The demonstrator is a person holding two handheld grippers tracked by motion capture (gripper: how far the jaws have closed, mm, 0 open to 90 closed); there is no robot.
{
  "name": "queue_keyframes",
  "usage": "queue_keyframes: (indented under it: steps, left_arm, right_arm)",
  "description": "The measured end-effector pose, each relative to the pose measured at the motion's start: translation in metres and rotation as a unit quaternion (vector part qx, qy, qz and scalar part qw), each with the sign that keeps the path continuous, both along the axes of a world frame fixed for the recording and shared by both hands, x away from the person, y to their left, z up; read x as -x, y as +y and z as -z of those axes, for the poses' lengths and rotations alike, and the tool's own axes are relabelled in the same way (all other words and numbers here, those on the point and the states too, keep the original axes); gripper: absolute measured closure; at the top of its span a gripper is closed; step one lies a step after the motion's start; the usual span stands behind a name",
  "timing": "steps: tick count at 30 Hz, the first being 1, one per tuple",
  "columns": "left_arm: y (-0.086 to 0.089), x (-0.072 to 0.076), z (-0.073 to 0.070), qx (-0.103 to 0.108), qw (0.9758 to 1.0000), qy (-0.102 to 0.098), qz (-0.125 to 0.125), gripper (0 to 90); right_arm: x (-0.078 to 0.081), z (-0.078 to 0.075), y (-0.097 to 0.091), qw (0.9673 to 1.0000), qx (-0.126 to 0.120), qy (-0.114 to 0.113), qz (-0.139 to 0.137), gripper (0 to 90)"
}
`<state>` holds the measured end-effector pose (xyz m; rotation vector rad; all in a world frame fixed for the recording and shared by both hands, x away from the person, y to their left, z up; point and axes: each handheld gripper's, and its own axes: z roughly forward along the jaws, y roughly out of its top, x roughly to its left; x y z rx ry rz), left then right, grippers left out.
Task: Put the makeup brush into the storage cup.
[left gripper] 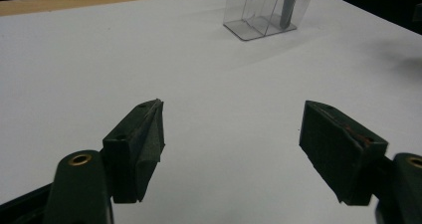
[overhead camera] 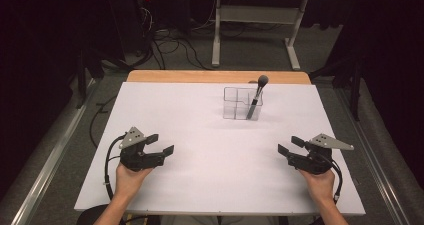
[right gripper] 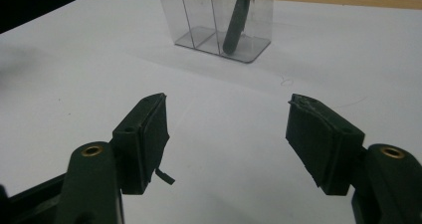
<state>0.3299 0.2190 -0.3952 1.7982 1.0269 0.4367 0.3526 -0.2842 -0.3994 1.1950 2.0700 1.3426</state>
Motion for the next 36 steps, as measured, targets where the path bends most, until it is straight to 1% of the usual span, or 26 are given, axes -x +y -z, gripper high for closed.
queue_keyframes:
  steps: [3,6,9,11,14,17,18,25,33,36]
  left_arm:
    - [-0.0001,0.0000,0.0004,0.000,1.0000,0.000,0.000,26.1]
    - [0.0005,0.0000,0.0005,0.002,1.0000,0.000,-0.002,26.2]
    - [0.0007,-0.0007,0.0009,0.002,1.0000,0.001,-0.002,26.1]
    - [0.0005,-0.0008,0.0012,0.001,1.0000,0.002,-0.002,26.1]
    - [0.0006,-0.0006,0.0013,0.002,1.0000,0.002,-0.002,26.1]
    - [0.0017,-0.0011,0.0014,0.005,1.0000,0.002,-0.004,26.1]
    - [0.0020,-0.0014,0.0015,0.005,1.0000,0.003,-0.004,26.1]
    - [0.0020,-0.0011,0.0013,0.005,1.0000,0.002,-0.005,26.1]
    - [0.0015,-0.0017,0.0015,0.003,1.0000,0.003,-0.004,26.2]
    - [0.0017,-0.0022,0.0015,0.003,1.0000,0.003,-0.004,26.2]
  right_arm:
    - [-0.0001,0.0009,-0.0012,1.0000,0.003,-0.004,0.006,34.6]
    - [0.0002,0.0019,-0.0016,0.9999,-0.001,-0.002,0.010,34.4]
    - [0.0007,0.0033,-0.0010,1.0000,0.000,0.002,0.009,34.2]
    - [0.0000,0.0040,-0.0003,1.0000,0.003,-0.001,0.007,34.0]
    - [-0.0004,0.0041,-0.0007,0.9999,0.005,0.000,0.011,33.9]
    - [-0.0003,0.0042,-0.0026,0.9999,0.003,-0.003,0.014,33.9]
    - [0.0006,0.0039,-0.0027,0.9998,0.001,-0.001,0.018,33.9]
    - [0.0005,0.0041,-0.0012,0.9999,0.005,-0.004,0.013,33.8]
    - [0.0019,0.0034,-0.0011,0.9998,0.006,-0.007,0.018,34.1]
    - [0.0023,0.0030,-0.0017,0.9998,0.007,-0.012,0.016,34.2]
